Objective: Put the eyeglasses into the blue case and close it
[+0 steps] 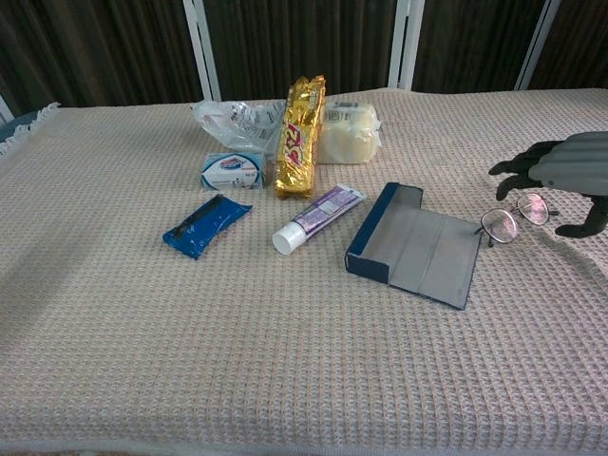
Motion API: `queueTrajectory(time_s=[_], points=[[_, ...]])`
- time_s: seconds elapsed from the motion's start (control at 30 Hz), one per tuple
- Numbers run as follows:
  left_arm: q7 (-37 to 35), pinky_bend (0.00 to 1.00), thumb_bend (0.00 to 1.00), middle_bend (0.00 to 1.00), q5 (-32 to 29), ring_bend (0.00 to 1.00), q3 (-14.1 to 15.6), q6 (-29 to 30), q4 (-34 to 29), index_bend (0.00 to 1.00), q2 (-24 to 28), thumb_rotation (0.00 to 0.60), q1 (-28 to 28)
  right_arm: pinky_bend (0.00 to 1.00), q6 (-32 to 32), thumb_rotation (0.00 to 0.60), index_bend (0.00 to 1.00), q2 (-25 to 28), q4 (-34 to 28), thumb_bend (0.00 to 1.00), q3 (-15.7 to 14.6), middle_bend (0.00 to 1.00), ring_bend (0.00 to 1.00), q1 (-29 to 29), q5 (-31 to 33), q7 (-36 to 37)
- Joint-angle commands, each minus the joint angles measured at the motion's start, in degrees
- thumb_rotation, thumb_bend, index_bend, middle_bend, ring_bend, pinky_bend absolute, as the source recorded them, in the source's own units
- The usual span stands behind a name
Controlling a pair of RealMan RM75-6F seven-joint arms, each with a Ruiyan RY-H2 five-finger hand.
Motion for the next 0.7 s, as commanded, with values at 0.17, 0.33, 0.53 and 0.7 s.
queueTrajectory(time_s=[0.17,0.33,0.53,0.7], points=[[0.27,0.10,0.43,0.00,0.03,0.00,0.05,0.30,-0.07,0.00,-0.04,0.600,0.20,0.00,2.47,0.600,0.45,-2.77,4.75,0.49,-0.08,0.00,0.00,-0.16,-4.30,5.18],[0.48,0.10,0.43,0.00,-0.21,0.00,-0.02,0.24,-0.20,0.00,0.00,0.600,0.22,0.00,2.77,0.600,0.48,-3.83,6.63,0.49,-0.15,0.01,0.00,0.06,-6.04,8.01],[0.39,0.10,0.43,0.00,-0.28,0.00,0.02,0.17,-0.25,0.00,0.05,0.600,0.25,0.00,2.80,0.600,0.55,-5.09,8.60,0.49,-0.47,0.03,0.00,-0.03,-7.19,9.40],[0.60,0.10,0.43,0.00,-0.56,0.00,-0.20,0.36,-0.17,0.00,-0.03,0.600,0.33,0.00,3.44,0.600,0.60,-5.75,9.89,0.49,-0.44,0.05,0.00,-0.13,-8.02,10.15]])
